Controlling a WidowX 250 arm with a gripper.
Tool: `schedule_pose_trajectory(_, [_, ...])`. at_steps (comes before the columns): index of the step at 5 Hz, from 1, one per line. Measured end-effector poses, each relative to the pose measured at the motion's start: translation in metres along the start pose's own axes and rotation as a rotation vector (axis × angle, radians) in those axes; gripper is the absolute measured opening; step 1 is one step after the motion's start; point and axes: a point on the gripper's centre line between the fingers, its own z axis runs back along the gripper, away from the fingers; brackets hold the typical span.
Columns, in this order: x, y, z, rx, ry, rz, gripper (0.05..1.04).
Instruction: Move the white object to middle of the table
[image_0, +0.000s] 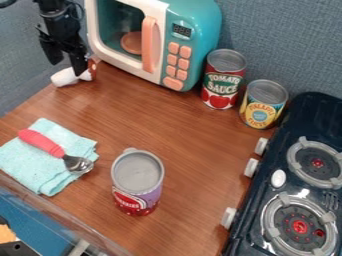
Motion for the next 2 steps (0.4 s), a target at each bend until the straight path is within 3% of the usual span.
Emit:
schedule_pose_trajectory(1, [0.001, 0.002, -0.014, -0.019, 0.028, 0.019, 1.001])
schedule_pose_trajectory(2, [-0.001, -0.002, -0.030, -0.004, 0.078, 0.006, 0.969])
